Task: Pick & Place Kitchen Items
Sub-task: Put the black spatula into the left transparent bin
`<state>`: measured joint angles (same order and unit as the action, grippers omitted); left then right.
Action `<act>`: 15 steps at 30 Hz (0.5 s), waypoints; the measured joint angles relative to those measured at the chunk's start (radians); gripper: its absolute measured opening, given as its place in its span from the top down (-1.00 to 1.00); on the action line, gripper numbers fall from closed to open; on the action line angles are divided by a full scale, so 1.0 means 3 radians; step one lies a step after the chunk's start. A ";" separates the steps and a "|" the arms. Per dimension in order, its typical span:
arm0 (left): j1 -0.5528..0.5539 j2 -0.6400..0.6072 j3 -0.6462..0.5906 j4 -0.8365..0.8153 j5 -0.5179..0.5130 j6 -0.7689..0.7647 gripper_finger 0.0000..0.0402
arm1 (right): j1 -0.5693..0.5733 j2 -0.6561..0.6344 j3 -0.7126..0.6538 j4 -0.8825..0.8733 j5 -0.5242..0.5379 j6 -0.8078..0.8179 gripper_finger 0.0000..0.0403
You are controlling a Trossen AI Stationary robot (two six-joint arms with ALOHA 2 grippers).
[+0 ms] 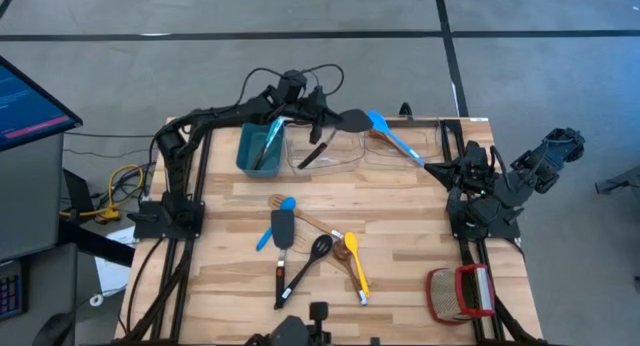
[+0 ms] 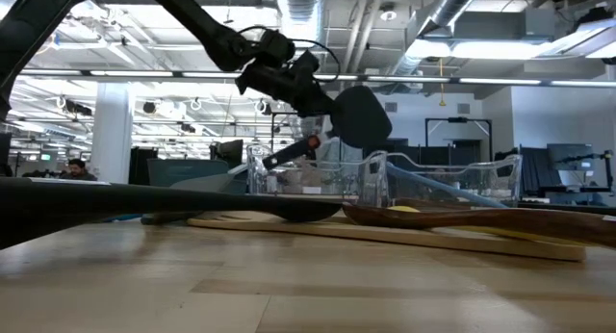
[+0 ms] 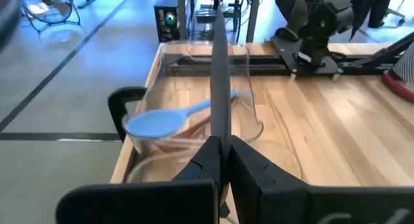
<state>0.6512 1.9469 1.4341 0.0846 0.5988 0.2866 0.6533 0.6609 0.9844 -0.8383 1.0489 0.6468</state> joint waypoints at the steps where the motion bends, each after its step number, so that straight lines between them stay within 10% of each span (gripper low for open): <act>1: 0.0014 0.0000 -0.0041 0.0023 0.0000 0.0000 1.00 | 0.0000 0.0000 0.0000 0.0000 0.0001 0.0000 1.00; 15: 0.0045 -0.0009 -0.0539 0.0236 -0.0277 -0.0016 0.99 | -0.0001 0.0000 0.0000 0.0015 0.0090 0.0001 1.00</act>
<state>0.6647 1.9440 1.2725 0.1555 0.5157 0.2817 0.6529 0.6609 0.9844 -0.8337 1.0760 0.6472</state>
